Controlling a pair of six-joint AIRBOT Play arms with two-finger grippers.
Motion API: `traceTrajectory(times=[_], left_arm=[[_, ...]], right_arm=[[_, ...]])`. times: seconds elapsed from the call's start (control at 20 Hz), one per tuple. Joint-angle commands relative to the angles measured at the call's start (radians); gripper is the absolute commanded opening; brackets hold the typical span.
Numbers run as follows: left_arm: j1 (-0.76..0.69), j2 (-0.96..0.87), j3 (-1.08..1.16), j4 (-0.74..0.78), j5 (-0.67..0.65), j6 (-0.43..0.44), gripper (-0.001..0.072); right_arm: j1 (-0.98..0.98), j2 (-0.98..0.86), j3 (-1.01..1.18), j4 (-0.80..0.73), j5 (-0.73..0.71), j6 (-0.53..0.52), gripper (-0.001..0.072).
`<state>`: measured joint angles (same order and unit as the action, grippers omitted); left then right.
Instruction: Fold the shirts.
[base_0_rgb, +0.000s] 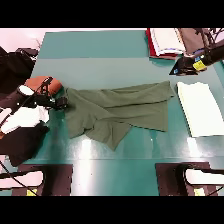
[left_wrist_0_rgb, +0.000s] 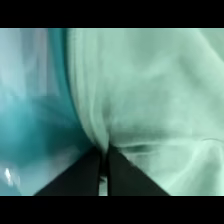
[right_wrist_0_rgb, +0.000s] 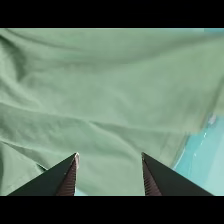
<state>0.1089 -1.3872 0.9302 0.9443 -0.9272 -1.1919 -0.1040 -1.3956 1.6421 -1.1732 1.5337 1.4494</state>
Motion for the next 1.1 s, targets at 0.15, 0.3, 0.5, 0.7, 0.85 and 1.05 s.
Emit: traceTrajectory(times=[0.15,0.3,0.5,0.7,0.85,1.05], left_arm=[[-0.006,0.118,0.108,-0.006,-0.104,-0.004,0.0025],[-0.007,0.157,0.111,-0.006,-0.114,-0.004,0.0025],[-0.007,0.157,0.111,-0.01,-0.114,-0.005,0.0025],[-0.007,0.157,0.111,-0.013,-0.115,-0.008,0.0025],[-0.007,0.157,0.111,-0.013,-0.115,-0.008,0.0025],[-0.006,0.159,0.111,-0.037,-0.129,-0.012,0.0025]], right_arm=[[-0.213,0.22,-0.517,-0.006,-0.032,-0.001,0.0461],[-0.352,0.288,-0.808,-0.002,-0.074,-0.028,0.0561],[-0.385,0.319,-1.059,0.085,-0.192,-0.083,0.0502],[-0.28,0.318,-1.143,0.225,-0.339,-0.1,0.0469],[-0.18,0.318,-1.143,0.267,-0.429,-0.094,0.0449],[-0.093,0.319,-1.133,0.266,-0.46,-0.106,0.0063]])
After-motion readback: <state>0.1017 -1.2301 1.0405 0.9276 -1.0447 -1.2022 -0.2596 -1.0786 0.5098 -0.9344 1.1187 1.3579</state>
